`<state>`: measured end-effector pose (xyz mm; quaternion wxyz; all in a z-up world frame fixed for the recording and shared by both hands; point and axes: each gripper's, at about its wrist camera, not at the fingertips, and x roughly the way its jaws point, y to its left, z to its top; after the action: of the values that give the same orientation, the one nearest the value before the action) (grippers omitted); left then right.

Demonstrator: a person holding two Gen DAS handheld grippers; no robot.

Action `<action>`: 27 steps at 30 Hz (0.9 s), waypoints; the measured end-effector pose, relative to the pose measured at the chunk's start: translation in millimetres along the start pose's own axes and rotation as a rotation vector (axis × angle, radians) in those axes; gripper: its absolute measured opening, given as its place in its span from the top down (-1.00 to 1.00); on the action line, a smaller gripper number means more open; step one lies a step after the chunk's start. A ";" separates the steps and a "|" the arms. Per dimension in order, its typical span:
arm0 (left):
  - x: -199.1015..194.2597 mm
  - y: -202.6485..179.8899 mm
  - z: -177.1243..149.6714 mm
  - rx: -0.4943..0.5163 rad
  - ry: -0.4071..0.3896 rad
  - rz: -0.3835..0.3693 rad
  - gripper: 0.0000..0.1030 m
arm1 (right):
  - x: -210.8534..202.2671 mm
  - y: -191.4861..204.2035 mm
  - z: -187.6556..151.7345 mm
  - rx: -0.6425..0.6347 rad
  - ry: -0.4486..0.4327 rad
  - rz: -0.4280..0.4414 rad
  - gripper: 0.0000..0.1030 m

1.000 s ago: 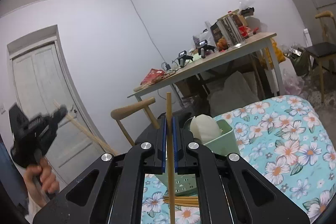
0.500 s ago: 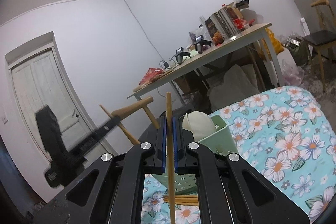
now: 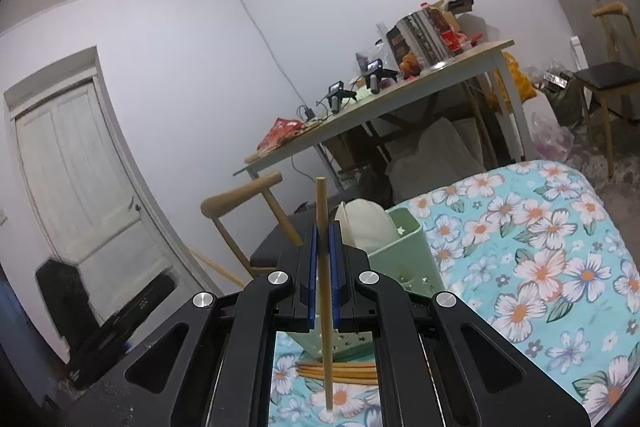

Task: Organize utensils
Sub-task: 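Raise the chopstick with the right tool toward the holder while the left tool drops its chopstick in, then lower the chopstick into the green holder and open the right tool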

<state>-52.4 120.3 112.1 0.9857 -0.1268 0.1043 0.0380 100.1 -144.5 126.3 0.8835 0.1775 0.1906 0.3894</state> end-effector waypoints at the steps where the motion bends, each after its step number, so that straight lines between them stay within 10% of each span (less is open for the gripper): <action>1: -8.9 6.9 -8.5 -0.014 -0.004 0.008 -0.47 | -1.0 1.2 -1.4 -0.018 0.005 0.011 0.92; 11: -17.9 81.5 -45.1 -0.321 0.109 0.027 -0.47 | -12.7 33.5 1.7 -0.055 -0.048 0.011 0.92; 27: -22.9 108.5 -44.5 -0.413 0.139 -0.001 -0.46 | 9.9 73.3 92.7 -0.084 -0.075 0.068 0.92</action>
<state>-94.5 212.4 48.7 0.9291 -0.3287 0.1621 0.0492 104.8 -105.8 238.3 0.8829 0.1609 0.1348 0.4200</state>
